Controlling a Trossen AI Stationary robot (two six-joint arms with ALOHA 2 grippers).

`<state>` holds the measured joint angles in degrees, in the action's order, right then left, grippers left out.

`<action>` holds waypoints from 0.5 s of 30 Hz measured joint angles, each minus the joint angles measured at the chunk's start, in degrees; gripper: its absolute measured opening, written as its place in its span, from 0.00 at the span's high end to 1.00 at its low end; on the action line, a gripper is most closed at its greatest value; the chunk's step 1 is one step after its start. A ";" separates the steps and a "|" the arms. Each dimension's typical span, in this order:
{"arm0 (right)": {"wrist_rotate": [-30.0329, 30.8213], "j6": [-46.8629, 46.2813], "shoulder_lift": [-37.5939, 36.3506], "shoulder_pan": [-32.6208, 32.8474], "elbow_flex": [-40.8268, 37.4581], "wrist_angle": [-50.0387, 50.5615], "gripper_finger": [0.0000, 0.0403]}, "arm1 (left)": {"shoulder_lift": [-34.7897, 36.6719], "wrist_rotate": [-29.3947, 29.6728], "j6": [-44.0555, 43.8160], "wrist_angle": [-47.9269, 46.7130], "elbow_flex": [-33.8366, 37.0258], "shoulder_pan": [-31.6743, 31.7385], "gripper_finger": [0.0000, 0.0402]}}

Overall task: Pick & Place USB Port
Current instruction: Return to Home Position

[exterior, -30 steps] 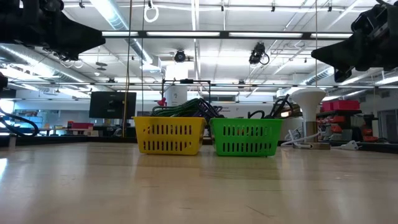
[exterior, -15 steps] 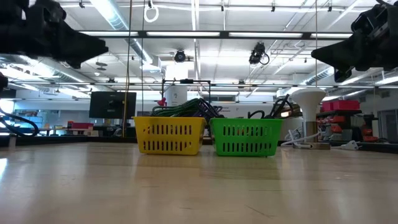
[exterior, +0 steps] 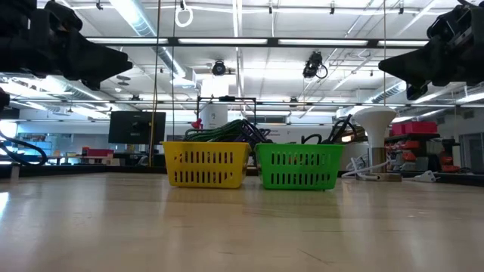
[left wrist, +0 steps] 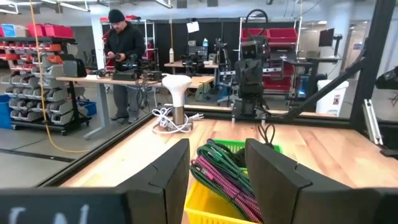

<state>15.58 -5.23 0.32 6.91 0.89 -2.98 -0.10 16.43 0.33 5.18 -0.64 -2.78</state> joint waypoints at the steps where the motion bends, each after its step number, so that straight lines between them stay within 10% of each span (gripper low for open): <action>1: 0.02 0.00 0.00 -0.01 0.00 0.02 0.94 | 0.00 0.01 0.00 0.01 0.00 0.13 0.60; 8: 0.00 -0.02 0.00 0.01 0.00 0.01 0.94 | 0.00 -3.09 -5.45 -0.10 0.00 0.05 0.60; 15: 0.02 -0.02 0.00 0.00 0.00 0.00 0.94 | 0.00 -18.72 1.69 -0.75 0.13 0.06 0.60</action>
<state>15.59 -5.26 0.32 6.91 0.89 -2.98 -0.10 -2.28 2.01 4.43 -0.51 -2.72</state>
